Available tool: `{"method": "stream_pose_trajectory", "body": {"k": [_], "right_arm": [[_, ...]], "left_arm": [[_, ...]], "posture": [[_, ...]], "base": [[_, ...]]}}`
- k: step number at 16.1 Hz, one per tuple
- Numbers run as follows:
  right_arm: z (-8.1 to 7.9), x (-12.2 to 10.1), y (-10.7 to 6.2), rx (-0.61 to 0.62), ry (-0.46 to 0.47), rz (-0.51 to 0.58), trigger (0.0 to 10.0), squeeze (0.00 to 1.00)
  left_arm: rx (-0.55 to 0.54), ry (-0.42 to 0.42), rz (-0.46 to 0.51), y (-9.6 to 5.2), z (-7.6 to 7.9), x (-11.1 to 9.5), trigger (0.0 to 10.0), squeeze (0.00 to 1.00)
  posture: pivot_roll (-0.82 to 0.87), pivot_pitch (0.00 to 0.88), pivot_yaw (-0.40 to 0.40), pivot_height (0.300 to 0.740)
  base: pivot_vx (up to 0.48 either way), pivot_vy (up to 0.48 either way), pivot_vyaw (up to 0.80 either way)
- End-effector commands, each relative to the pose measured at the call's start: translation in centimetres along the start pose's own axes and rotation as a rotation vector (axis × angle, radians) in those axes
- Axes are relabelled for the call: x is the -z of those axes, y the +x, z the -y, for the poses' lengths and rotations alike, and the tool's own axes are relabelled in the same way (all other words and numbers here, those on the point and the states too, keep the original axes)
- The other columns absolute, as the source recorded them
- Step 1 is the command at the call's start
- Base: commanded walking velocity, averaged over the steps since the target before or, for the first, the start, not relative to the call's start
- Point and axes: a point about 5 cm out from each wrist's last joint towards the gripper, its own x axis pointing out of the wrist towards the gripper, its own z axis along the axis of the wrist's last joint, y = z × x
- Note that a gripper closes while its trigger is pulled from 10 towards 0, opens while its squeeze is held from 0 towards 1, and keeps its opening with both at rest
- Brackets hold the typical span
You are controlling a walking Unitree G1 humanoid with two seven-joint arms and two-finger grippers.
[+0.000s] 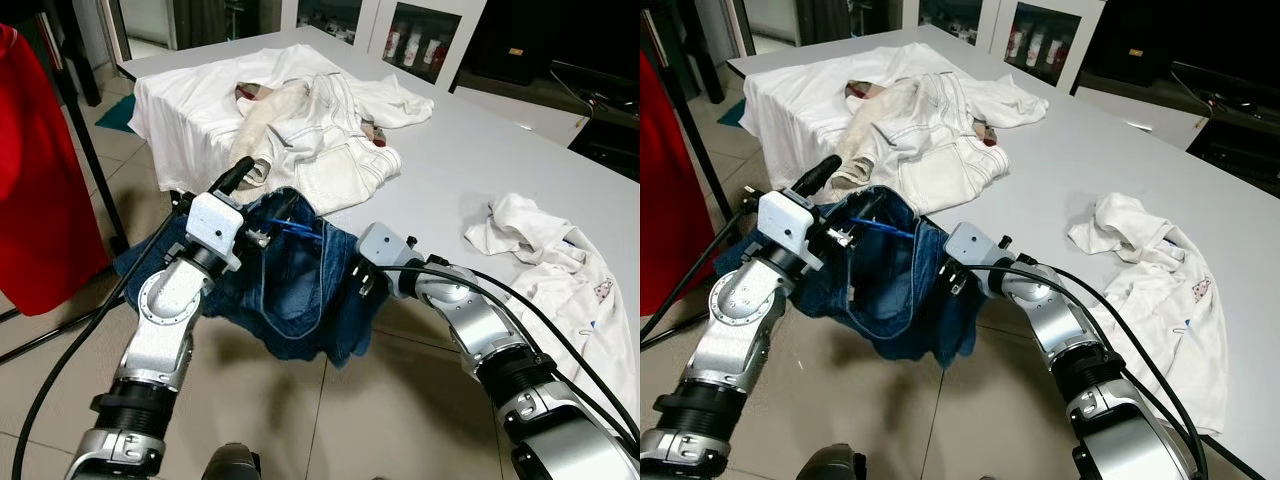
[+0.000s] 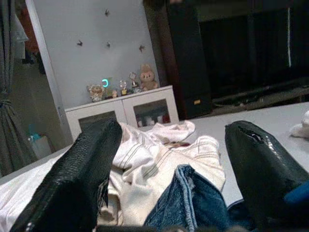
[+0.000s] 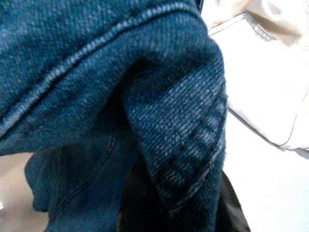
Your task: Hang hanger
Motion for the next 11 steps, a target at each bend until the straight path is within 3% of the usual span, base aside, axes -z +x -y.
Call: {"method": "stream_pose_trajectory", "body": {"k": [1, 5, 8, 9, 10, 11], "right_arm": [[1.1, -0.3, -0.4, 0.055, 0.023, 0.026, 0.0, 0.00], [2.1, -0.3, -0.6, 0.125, 0.093, 0.044, 0.0, 0.00], [2.8, -0.2, -0.6, 0.167, 0.125, 0.041, 0.0, 0.00], [2.9, -0.2, -0.6, 0.178, 0.136, 0.043, 0.0, 0.00], [3.0, -0.2, -0.6, 0.184, 0.141, 0.044, 0.0, 0.00], [3.1, -0.2, -0.6, 0.194, 0.155, 0.046, 0.0, 0.00]], "left_arm": [[-0.001, -0.001, 0.046, 0.1, 0.1, -0.8, 10.0, 0.00], [-0.162, -0.043, 0.165, -0.4, -1.4, -2.6, 10.0, 0.00], [-0.275, 0.055, 0.204, -1.5, -2.4, -3.4, 10.0, 0.00], [-0.296, 0.054, 0.197, -2.0, -2.4, -3.3, 10.0, 0.08], [-0.303, 0.039, 0.191, -2.2, -2.3, -3.1, 10.0, 1.00], [-0.330, -0.020, 0.164, -2.9, -1.9, -2.6, 10.0, 1.00]], "posture": [[0.21, 0.000, -0.105, 0.710], [0.21, 0.000, -0.107, 0.710], [0.21, 0.000, -0.104, 0.710], [0.21, 0.000, -0.104, 0.710], [0.22, 0.000, -0.105, 0.710], [0.22, 0.000, -0.105, 0.710]], "base": [[0.000, 0.000, 0.00], [0.000, 0.000, 0.00], [0.000, 0.000, 0.00], [0.000, 0.000, 0.00], [0.000, 0.000, 0.00], [0.000, 0.000, 0.00]]}}
